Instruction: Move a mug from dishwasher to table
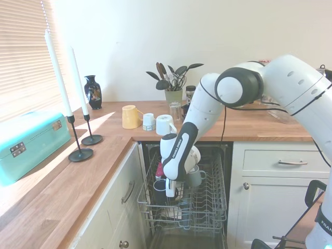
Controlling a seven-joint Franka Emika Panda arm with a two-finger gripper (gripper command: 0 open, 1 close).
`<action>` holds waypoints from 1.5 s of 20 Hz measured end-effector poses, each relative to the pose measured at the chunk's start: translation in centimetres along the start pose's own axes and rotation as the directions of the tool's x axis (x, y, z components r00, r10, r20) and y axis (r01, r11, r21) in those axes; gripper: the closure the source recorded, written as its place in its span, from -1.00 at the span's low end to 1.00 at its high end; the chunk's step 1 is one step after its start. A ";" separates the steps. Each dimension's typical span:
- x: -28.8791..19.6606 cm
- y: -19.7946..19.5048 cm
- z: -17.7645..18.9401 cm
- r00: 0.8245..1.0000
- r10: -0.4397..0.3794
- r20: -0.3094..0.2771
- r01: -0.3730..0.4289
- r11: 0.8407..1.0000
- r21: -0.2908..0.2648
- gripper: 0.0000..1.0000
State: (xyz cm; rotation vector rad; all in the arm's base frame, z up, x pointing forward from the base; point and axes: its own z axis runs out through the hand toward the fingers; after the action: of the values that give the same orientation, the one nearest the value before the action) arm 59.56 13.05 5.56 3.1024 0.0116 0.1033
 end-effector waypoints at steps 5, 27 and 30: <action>0.0 -0.3 -0.1 1.000 -0.005 -0.007 0.005 1.000 -0.017 1.00; -3.1 -0.5 -7.7 0.996 0.026 -0.086 -0.027 1.000 -0.016 1.00; -3.3 -0.6 -8.7 0.995 0.031 -0.095 -0.033 0.999 -0.013 1.00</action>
State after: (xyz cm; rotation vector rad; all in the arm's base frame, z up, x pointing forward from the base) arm 55.68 13.95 13.95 3.0805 -0.0362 0.2497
